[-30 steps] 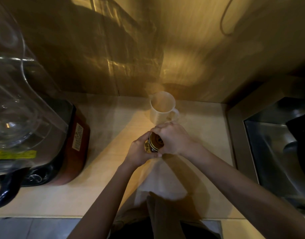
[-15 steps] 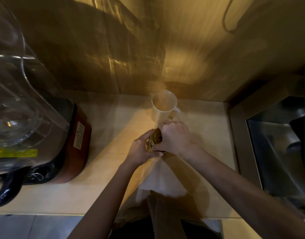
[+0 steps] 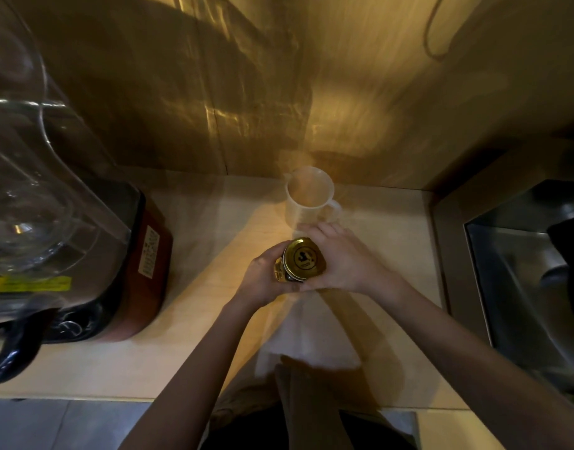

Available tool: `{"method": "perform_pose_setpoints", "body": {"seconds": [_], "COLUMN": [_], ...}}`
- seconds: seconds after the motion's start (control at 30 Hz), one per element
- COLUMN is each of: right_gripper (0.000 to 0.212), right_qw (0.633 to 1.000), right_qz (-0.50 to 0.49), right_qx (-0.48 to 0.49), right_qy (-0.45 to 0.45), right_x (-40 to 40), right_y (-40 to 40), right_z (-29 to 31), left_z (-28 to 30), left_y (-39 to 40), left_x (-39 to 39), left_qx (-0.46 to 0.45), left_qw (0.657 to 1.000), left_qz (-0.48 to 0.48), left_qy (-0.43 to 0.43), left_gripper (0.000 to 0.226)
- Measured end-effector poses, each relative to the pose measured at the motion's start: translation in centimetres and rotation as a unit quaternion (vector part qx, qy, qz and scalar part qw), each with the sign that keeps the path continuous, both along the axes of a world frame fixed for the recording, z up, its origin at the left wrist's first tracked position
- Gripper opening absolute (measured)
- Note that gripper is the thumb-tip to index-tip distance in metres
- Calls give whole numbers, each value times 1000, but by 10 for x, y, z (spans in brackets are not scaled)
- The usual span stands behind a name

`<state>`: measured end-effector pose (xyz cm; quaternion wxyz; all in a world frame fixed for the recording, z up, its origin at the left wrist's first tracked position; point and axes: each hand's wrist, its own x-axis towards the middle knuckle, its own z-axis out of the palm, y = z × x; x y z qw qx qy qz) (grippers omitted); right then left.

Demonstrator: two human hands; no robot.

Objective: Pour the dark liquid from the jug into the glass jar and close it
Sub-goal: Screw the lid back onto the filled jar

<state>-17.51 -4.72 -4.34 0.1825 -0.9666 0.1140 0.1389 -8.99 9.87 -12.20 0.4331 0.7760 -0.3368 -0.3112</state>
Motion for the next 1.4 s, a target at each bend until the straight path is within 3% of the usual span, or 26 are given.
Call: {"method": "perform_pose_setpoints", "body": {"seconds": [0.13, 0.33, 0.93, 1.2, 1.33, 1.4], "right_gripper": [78, 89, 90, 68, 32, 38], "right_qw": [989, 949, 967, 959, 949, 952], "right_qz": [-34, -144, -185, -221, -205, -180], "right_qx": [110, 214, 46, -14, -53, -32], "right_qy": [-92, -181, -167, -179, -233, -246], "right_x": [-16, -23, -19, -41, -51, -48], "right_y": [-1, 0, 27, 35, 30, 24], "right_z": [-15, -21, -36, -36, -28, -22], "left_z": [-1, -2, -2, -2, -3, -4], "left_y": [1, 1, 1, 1, 0, 0], "left_x": [1, 2, 2, 3, 2, 1], "left_qx": [-9, 9, 26, 20, 24, 22], "left_qw": [1000, 1000, 999, 999, 1000, 1000], "left_qz": [-1, -5, -17, -8, 2, 3], "left_qy": [10, 7, -39, -35, -6, -1], "left_gripper": [83, 85, 82, 84, 89, 90]}}
